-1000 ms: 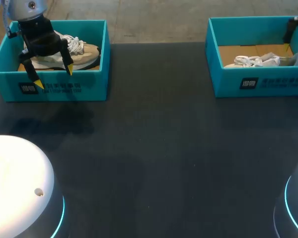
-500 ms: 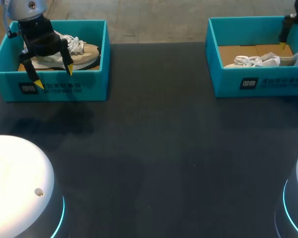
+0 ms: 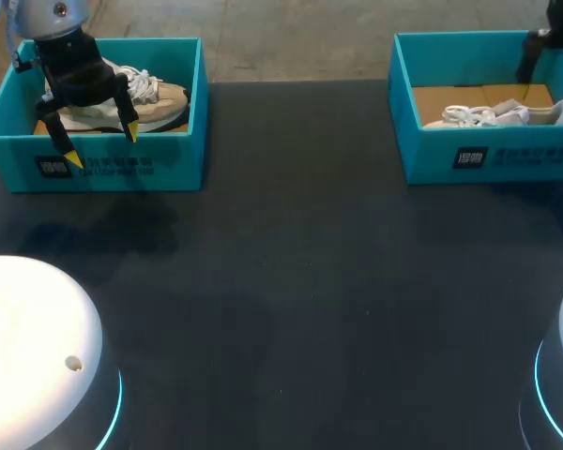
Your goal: Take the shoe out of the shoebox, open the shoe tongue, remove and reinsert the insole, then place the shoe into the shoebox
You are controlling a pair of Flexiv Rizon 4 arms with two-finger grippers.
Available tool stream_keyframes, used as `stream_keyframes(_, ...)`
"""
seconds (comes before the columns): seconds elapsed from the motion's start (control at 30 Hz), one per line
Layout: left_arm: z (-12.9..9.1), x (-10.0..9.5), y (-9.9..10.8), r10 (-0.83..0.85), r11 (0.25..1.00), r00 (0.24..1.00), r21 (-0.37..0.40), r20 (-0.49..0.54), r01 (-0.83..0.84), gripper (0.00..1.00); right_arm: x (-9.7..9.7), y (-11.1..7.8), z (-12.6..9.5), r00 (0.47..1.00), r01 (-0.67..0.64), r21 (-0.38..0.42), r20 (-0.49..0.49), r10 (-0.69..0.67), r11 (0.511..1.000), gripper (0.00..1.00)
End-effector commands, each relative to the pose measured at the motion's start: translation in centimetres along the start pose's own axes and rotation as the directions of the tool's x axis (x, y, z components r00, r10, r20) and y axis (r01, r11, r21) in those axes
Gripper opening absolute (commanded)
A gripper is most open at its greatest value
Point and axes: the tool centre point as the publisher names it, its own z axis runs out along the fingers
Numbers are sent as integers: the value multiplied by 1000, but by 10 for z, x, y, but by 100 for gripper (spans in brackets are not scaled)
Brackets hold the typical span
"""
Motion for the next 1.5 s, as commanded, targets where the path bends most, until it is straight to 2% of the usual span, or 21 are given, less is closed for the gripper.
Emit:
stream_keyframes(0.03, 0, 0, 0, 0, 1000, 1000, -3, -2, 0, 100, -1, -4, 1, 1000, -1, -9, -1, 1, 1000, 100)
stream_keyframes(0.6, 0, 0, 0, 0, 1000, 1000, -3, -2, 0, 100, -1, -4, 1, 1000, -1, -9, -1, 1, 1000, 100)
stream_keyframes(0.67, 7, 2, -6, 90, 996, 995, -2, -39, -90, 100, -1, -4, 1, 1000, -1, -9, -1, 1, 1000, 100)
stream_keyframes(0.73, 9, -2, -3, 144, 988, 989, -50, -32, -145, 100, -1, -4, 1, 1000, -1, -9, -1, 1, 1000, 100)
stream_keyframes(0.77, 9, -4, 2, 145, 988, 988, -37, -43, -147, 100, -1, -4, 1, 1000, -1, -9, -1, 1, 1000, 100)
stream_keyframes(0.87, 6, -6, 17, 173, 981, 985, -80, -26, -174, 100, -1, -4, 1, 1000, -1, -9, -1, 1, 1000, 100)
stream_keyframes(0.93, 1, -4, 27, 239, 970, 971, -39, -4, -239, 100, -1, -4, 1, 1000, -1, -9, -1, 1, 1000, 100)
stream_keyframes(1.0, -1, -5, 36, 276, 960, 961, -43, 6, -276, 100, -1, -4, 1, 1000, -1, -9, -1, 1, 1000, 100)
stream_keyframes(1.03, -4, -5, 43, 288, 958, 958, -17, 11, -288, 100, -1, -4, 1, 1000, -1, -9, -1, 1, 1000, 100)
stream_keyframes(1.1, -8, -8, 55, 271, 961, 963, -56, 7, -270, 100, -1, -4, 1, 1000, -1, -9, -1, 1, 1000, 100)
stream_keyframes(1.13, -13, -9, 64, 293, 956, 956, -26, 13, -293, 100, -1, -4, 1, 1000, -1, -9, -1, 1, 1000, 100)
stream_keyframes(1.17, -15, -11, 71, 289, 956, 957, -56, 9, -288, 100, -1, -4, 1, 1000, -1, -9, -1, 1, 1000, 100)
stream_keyframes(1.23, -22, -13, 84, 322, 946, 947, -45, 8, -321, 100, -1, -4, 1, 1000, -1, -9, -1, 1, 1000, 100)
stream_keyframes(1.3, -28, -16, 94, 336, 938, 942, -86, -8, -335, 100, -1, -4, 1, 1000, -1, -9, -1, 1, 1000, 100)
stream_keyframes(1.5, -43, -27, 136, 368, 923, 929, -99, -44, -371, 100, -1, -4, 1, 1000, -1, -9, -1, 1, 1000, 100)
